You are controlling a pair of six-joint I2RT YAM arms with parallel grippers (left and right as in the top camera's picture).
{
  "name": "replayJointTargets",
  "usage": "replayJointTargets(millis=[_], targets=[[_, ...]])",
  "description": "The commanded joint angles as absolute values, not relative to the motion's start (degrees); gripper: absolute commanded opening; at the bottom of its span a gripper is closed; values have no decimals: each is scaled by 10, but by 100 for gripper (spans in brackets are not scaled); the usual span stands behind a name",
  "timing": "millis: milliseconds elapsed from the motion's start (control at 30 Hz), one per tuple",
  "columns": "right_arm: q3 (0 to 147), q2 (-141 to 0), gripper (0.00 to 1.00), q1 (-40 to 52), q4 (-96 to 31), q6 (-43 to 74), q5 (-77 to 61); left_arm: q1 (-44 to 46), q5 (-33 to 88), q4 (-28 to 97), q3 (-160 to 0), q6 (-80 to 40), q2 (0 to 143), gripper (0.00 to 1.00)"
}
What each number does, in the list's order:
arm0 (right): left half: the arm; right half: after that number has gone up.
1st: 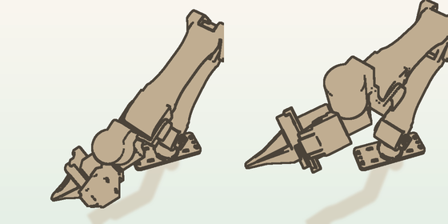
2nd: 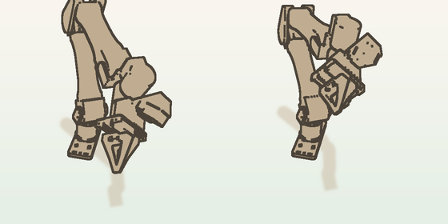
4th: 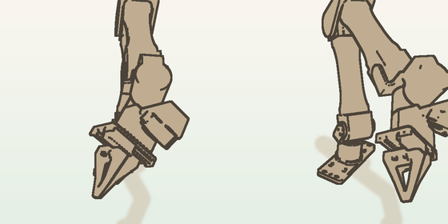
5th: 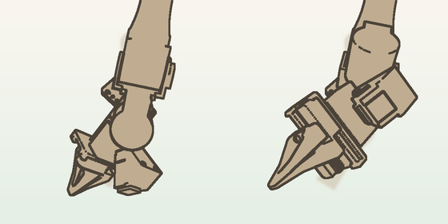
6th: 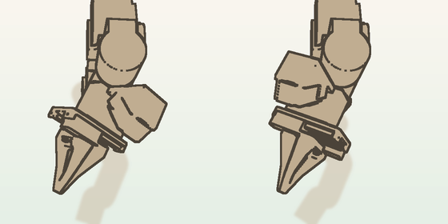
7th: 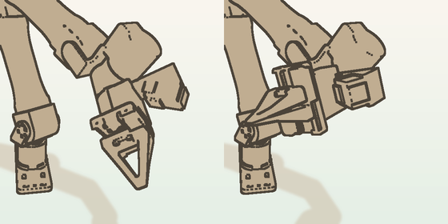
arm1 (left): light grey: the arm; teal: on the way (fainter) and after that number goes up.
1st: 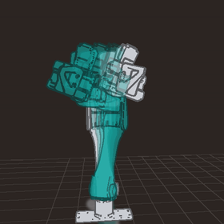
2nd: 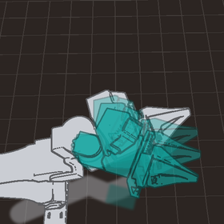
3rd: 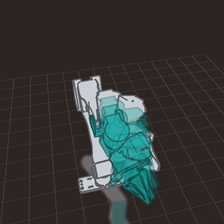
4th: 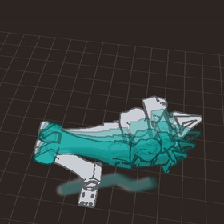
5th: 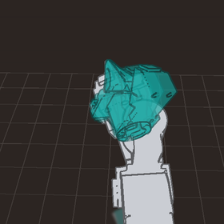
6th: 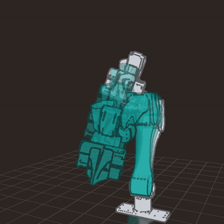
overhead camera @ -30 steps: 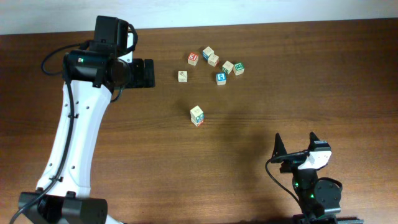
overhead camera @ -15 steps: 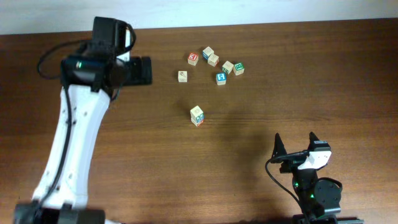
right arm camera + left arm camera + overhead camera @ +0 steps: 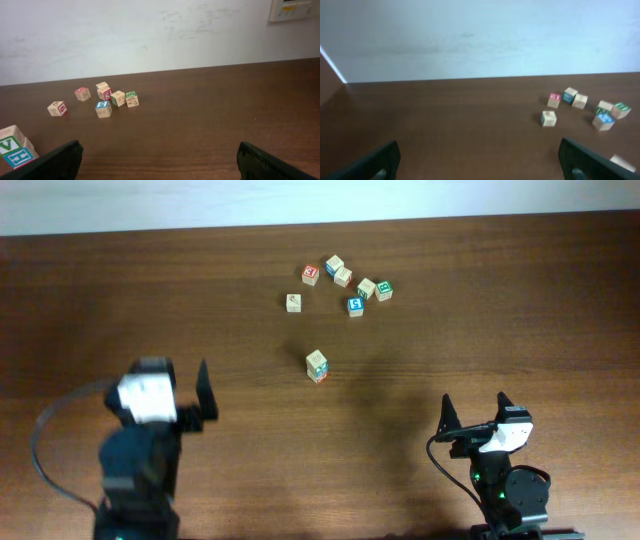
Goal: Rotate 3 blocks
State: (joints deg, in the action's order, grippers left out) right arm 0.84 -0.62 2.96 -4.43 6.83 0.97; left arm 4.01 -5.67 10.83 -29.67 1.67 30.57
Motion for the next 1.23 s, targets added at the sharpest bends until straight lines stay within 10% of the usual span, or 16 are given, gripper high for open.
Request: replayJointTargets(millis=[0, 1200], targets=[[3, -2, 98, 26, -45, 64, 7, 28, -39, 67, -170, 40, 180, 99], [3, -2, 98, 26, -45, 64, 7, 29, -39, 45, -5, 123, 3, 99]])
